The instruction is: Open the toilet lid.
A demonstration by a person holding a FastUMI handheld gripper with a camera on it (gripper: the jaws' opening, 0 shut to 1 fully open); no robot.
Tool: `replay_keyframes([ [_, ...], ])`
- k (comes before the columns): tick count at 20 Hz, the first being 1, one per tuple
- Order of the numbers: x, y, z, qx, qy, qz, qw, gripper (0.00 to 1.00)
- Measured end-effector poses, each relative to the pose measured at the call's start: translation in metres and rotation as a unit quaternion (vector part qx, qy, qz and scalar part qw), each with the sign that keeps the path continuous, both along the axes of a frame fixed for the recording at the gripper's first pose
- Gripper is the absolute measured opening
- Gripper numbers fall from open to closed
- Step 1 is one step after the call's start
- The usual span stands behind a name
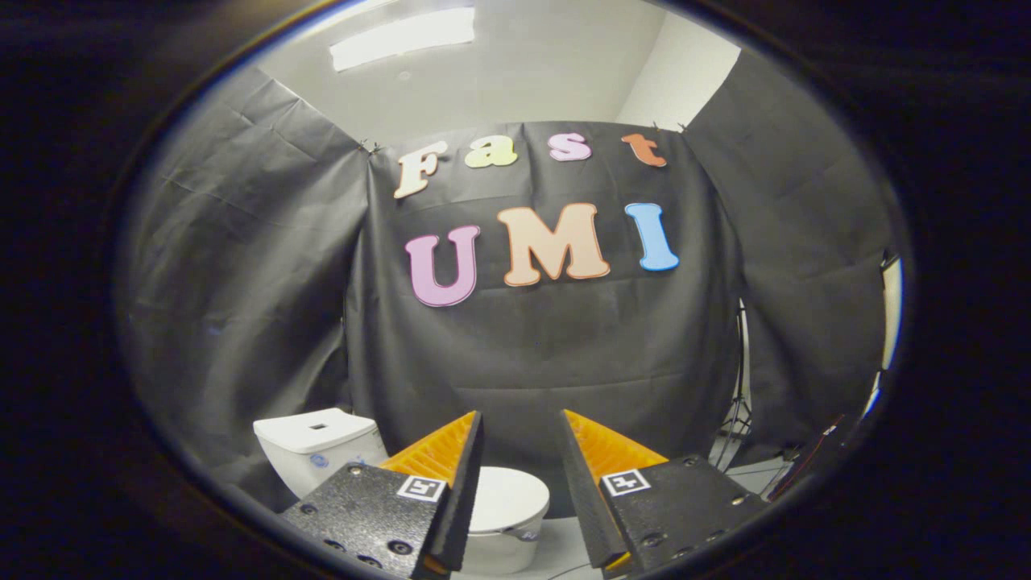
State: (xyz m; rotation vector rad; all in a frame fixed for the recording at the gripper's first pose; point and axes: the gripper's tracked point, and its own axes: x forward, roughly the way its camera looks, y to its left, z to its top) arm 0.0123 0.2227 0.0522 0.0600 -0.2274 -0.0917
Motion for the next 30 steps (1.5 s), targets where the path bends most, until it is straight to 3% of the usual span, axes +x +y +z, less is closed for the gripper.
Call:
replay_keyframes([
  [17, -0.009, -0.007, -0.024, 0.109, -0.04, -0.014, 0.993, 0.56],
  [24, 0.025, -0.014, -0.02, 0.227, -0.098, -0.012, 0.969, 0.56],
  [30, 0.076, -0.002, -0.054, 0.322, -0.081, 0.008, 0.943, 0.56],
])
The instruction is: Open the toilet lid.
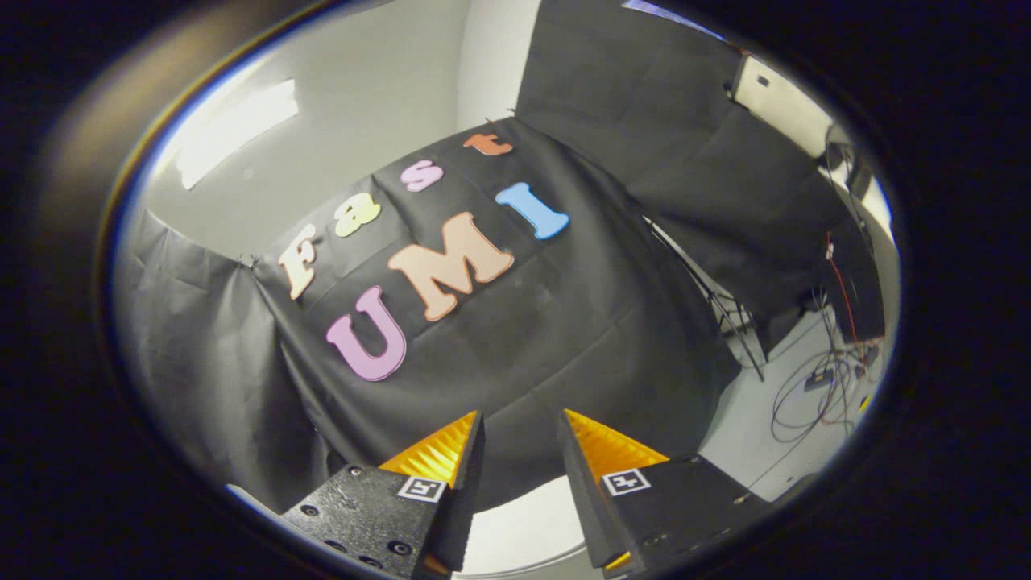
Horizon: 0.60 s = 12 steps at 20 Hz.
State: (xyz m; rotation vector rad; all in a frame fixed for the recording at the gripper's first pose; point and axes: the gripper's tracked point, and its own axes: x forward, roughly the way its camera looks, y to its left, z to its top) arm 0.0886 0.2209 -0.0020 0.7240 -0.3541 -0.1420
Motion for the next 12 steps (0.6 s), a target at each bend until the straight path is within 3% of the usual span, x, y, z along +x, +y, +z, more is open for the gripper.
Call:
replay_keyframes([
  [7, 0.064, 0.032, -0.065, 0.114, 0.022, 0.07, 0.991, 0.56],
  [12, 0.079, 0.05, -0.153, 0.193, 0.065, 0.093, 0.975, 0.56],
])
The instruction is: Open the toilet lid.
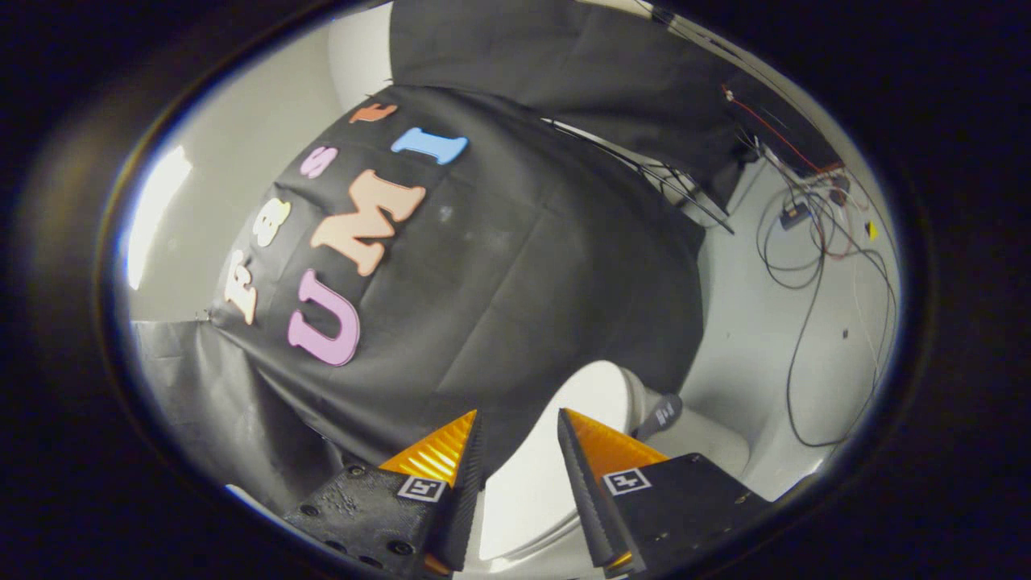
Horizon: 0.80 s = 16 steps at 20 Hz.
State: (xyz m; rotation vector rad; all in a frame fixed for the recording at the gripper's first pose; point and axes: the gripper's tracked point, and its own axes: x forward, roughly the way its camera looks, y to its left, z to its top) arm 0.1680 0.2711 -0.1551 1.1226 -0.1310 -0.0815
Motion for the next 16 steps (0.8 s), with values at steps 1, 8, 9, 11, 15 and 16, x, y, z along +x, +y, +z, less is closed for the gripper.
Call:
replay_keyframes([
  [1, 0.004, 0.002, -0.013, 0.01, 0.012, 0.003, 1.0, 0.56],
  [8, 0.033, -0.016, -0.072, 0.077, 0.047, -0.001, 0.996, 0.56],
  [9, 0.038, -0.02, -0.077, 0.086, 0.046, 0.001, 0.995, 0.56],
  [11, 0.052, -0.027, -0.086, 0.102, 0.049, 0.006, 0.994, 0.55],
  [15, 0.075, -0.042, -0.105, 0.127, 0.057, 0.015, 0.99, 0.54],
  [16, 0.078, -0.047, -0.106, 0.134, 0.054, 0.013, 0.989, 0.53],
])
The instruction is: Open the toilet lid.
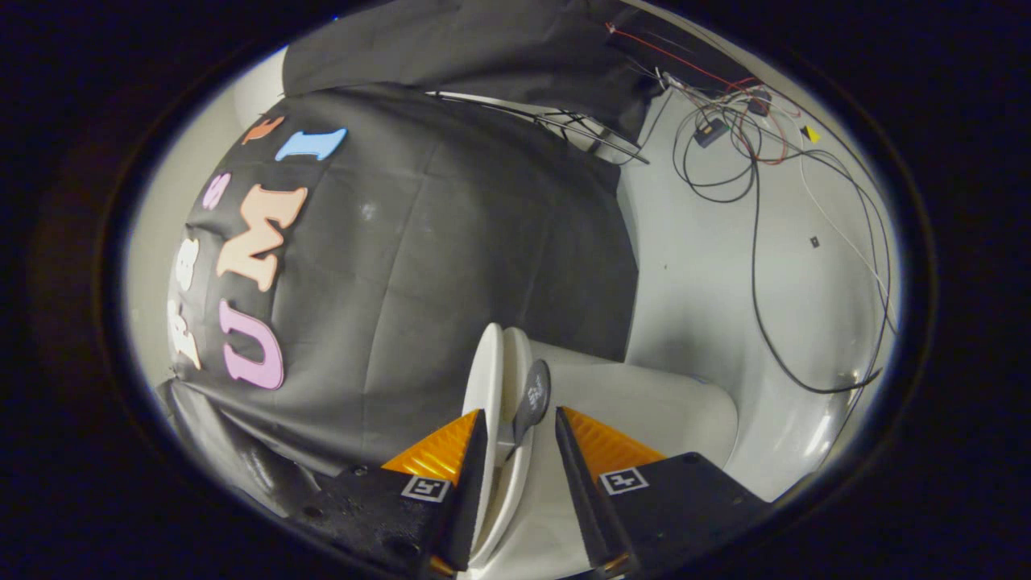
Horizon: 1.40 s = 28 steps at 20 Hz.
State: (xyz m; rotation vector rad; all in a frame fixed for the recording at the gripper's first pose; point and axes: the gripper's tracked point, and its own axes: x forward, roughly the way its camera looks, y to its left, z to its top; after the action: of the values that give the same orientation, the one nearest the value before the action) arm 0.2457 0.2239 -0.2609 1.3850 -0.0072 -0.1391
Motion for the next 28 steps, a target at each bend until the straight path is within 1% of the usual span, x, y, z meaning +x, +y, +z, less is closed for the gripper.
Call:
replay_keyframes([
  [1, 0.003, -0.005, -0.001, 0.009, -0.006, -0.004, 1.0, 0.53],
  [4, 0.011, -0.013, 0.004, 0.032, -0.034, -0.011, 0.999, 0.37],
  [5, 0.016, -0.014, 0.005, 0.035, -0.035, -0.007, 0.999, 0.31],
  [7, 0.026, -0.009, 0.0, 0.032, -0.01, 0.01, 0.999, 0.2],
  [9, 0.028, -0.008, 0.004, 0.03, -0.016, 0.031, 0.999, 0.1],
  [13, 0.022, -0.009, 0.03, 0.02, -0.06, 0.03, 0.998, 0.09],
  [16, 0.021, -0.003, 0.059, -0.004, -0.065, 0.016, 0.998, 0.09],
  [18, 0.016, 0.005, 0.086, -0.024, -0.082, 0.01, 0.996, 0.09],
  [24, 0.006, 0.042, 0.175, -0.089, -0.146, 0.008, 0.985, 0.09],
  [28, 0.003, 0.083, 0.231, -0.145, -0.169, 0.022, 0.975, 0.1],
])
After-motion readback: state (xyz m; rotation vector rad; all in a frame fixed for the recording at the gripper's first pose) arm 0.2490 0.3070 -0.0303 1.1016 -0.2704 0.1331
